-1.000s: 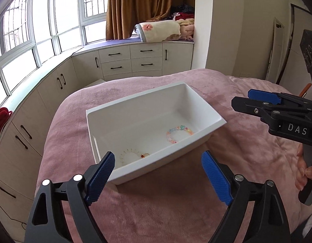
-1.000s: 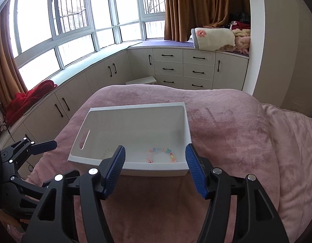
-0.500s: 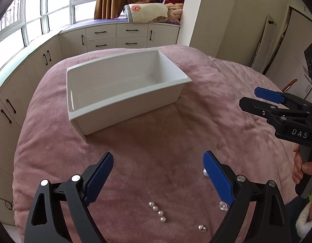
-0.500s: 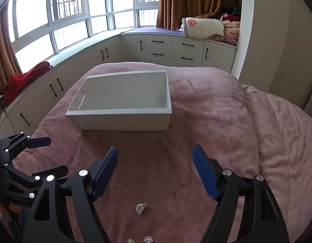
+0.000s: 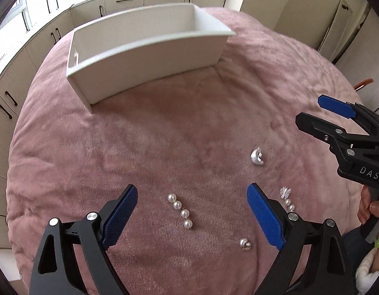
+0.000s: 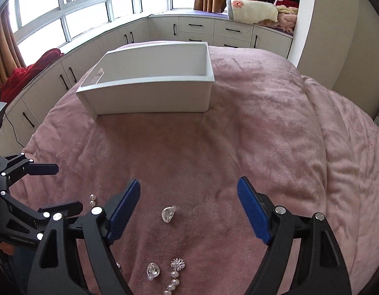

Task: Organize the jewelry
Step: 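Move both tools back toward the earrings on the bed, then grasp the pearl-strand earring with the left tool while the right tool grasps the silver teardrop earring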

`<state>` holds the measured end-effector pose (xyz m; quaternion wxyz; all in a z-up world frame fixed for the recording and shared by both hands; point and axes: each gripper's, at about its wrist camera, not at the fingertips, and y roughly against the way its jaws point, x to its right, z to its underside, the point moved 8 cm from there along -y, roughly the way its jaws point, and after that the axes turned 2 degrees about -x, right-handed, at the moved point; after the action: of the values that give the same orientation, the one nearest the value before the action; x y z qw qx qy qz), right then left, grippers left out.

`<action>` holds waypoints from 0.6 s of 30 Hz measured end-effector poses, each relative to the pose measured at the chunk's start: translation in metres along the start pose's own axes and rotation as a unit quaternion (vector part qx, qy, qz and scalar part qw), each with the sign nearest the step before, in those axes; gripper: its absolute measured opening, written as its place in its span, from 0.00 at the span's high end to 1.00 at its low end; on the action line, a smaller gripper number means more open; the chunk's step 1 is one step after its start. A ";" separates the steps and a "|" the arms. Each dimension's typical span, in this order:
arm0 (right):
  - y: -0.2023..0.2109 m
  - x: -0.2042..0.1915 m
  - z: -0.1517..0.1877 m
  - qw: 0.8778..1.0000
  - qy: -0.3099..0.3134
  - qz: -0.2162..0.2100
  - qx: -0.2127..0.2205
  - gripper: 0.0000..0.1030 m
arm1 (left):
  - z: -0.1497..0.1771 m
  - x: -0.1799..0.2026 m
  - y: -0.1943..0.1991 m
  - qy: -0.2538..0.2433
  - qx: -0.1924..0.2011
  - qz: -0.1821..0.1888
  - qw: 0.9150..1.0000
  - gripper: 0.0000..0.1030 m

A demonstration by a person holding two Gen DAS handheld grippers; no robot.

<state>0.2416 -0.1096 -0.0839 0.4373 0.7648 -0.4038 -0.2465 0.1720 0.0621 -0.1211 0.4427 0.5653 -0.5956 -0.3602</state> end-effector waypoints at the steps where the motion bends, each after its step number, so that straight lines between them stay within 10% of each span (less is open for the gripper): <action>1: -0.006 -0.001 0.005 1.000 0.000 -0.002 -0.007 0.22 | 0.002 0.002 -0.004 -0.001 -0.006 -0.001 1.000 0.11; 18: -0.074 -0.019 0.053 0.996 0.016 -0.018 -0.086 0.47 | 0.038 0.013 -0.078 -0.020 -0.108 -0.040 0.993 0.11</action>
<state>0.2221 -0.0974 -0.1744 0.5034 0.7353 -0.3603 -0.2758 0.1650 0.0386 -0.2057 0.4740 0.5301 -0.5394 -0.4510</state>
